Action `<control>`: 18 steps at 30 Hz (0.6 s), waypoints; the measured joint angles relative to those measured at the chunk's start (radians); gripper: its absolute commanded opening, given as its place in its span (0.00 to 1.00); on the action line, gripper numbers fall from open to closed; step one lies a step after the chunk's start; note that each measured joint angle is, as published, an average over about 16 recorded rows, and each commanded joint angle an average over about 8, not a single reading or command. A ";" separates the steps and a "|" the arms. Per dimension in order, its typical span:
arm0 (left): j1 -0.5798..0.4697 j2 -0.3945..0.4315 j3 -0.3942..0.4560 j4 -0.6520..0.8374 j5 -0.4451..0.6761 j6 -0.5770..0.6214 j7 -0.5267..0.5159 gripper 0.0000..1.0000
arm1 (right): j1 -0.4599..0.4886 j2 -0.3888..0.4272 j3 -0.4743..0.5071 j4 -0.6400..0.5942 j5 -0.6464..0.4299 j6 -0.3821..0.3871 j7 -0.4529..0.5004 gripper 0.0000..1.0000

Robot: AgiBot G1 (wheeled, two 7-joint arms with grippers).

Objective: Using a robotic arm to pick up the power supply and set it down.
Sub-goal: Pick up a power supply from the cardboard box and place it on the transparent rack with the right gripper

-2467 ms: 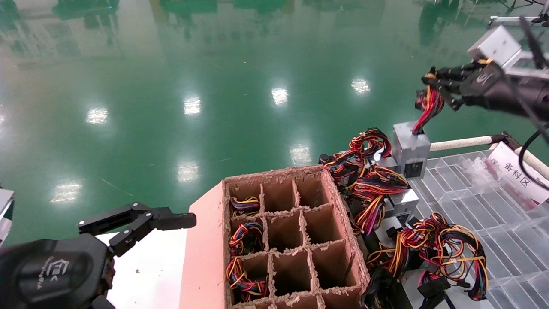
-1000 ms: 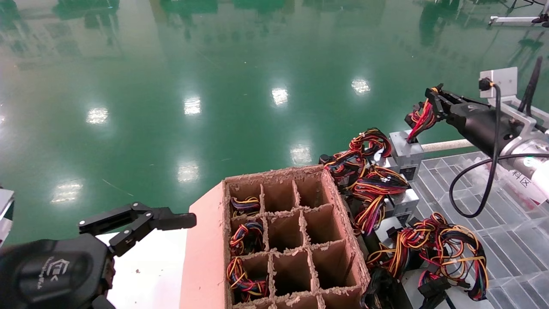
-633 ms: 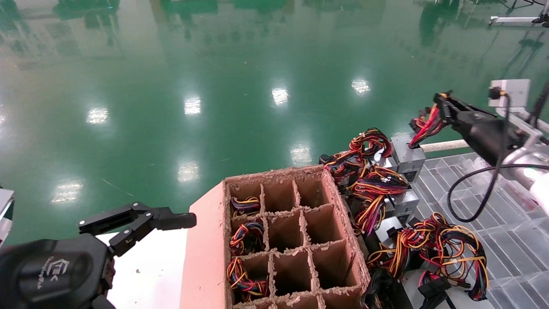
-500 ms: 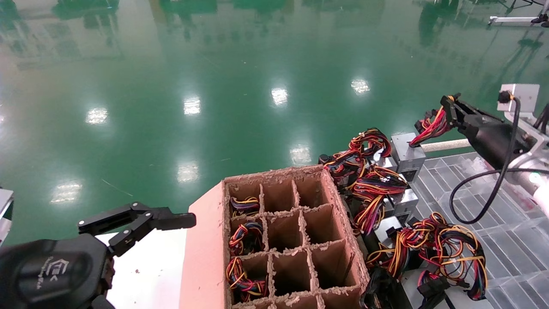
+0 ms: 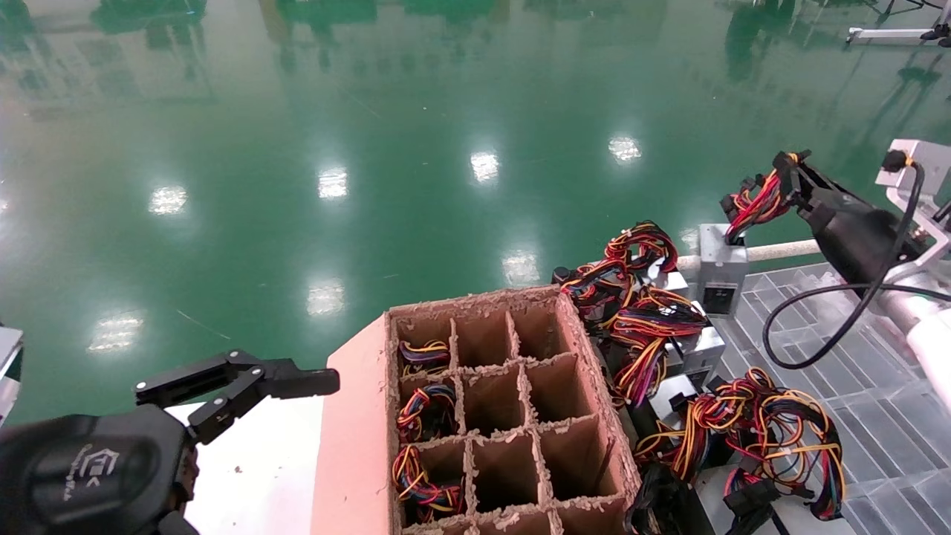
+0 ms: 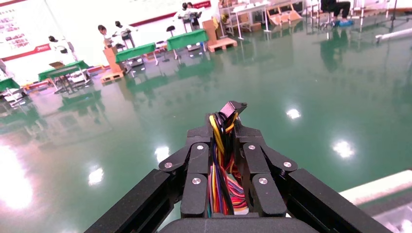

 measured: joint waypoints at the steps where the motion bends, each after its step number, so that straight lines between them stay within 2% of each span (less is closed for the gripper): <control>1: 0.000 0.000 0.000 0.000 0.000 0.000 0.000 1.00 | 0.001 -0.003 0.002 0.001 0.003 0.002 -0.005 0.00; 18: 0.000 0.000 0.000 0.000 0.000 0.000 0.000 1.00 | 0.006 -0.059 0.014 -0.008 0.019 0.054 -0.077 0.00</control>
